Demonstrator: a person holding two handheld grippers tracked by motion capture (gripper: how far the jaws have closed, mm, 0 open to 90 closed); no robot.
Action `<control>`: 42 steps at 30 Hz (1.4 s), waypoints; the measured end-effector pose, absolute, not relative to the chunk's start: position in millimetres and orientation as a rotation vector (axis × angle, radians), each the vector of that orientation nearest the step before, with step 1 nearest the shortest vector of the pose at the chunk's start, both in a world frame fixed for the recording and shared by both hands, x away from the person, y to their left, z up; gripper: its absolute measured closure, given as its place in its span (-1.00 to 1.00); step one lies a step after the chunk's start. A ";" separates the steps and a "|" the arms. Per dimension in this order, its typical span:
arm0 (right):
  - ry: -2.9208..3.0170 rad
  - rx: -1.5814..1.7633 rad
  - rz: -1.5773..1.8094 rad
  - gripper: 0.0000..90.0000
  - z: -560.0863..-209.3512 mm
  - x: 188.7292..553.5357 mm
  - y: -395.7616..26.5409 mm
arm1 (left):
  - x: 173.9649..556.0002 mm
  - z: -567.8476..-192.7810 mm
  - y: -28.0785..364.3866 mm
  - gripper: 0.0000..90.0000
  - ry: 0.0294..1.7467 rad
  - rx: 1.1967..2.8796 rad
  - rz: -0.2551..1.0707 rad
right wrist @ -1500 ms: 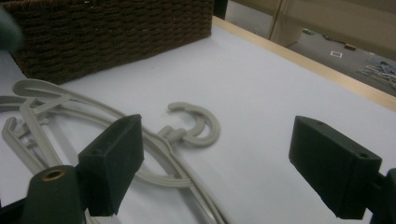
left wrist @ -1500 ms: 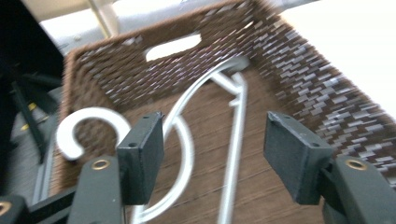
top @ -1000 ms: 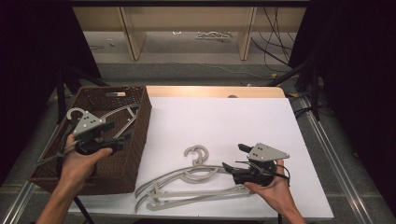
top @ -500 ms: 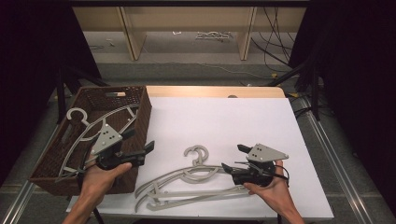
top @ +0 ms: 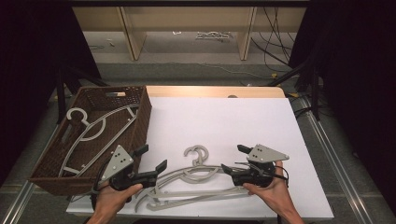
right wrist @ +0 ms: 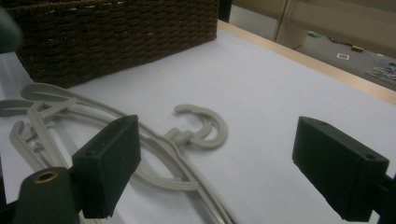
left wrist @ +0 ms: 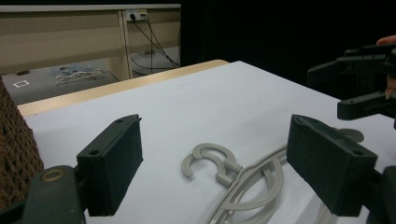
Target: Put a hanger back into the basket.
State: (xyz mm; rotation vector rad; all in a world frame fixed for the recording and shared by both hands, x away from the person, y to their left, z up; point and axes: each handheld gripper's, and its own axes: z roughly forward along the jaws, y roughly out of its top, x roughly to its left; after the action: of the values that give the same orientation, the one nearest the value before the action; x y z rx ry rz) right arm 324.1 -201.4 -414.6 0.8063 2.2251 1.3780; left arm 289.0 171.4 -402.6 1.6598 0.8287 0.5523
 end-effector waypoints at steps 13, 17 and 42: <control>2.225 0.777 1.365 -0.64 -419.2 325.4 -200.2 | 283.2 -413.5 177.8 -0.61 0.842 1.661 0.580; 2.262 0.809 1.335 -0.64 -424.2 328.1 -201.2 | 281.9 -416.8 178.4 -0.61 0.846 1.659 0.581; 2.655 0.607 0.818 0.19 -460.5 365.6 -178.6 | 280.4 -427.0 173.3 -0.61 0.816 1.703 0.536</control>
State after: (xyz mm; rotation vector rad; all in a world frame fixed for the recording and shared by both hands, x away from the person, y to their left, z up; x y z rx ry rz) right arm 365.6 -178.6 -460.5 0.6072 2.6547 0.8179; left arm 280.4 173.3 -427.0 1.7028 0.8162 0.5361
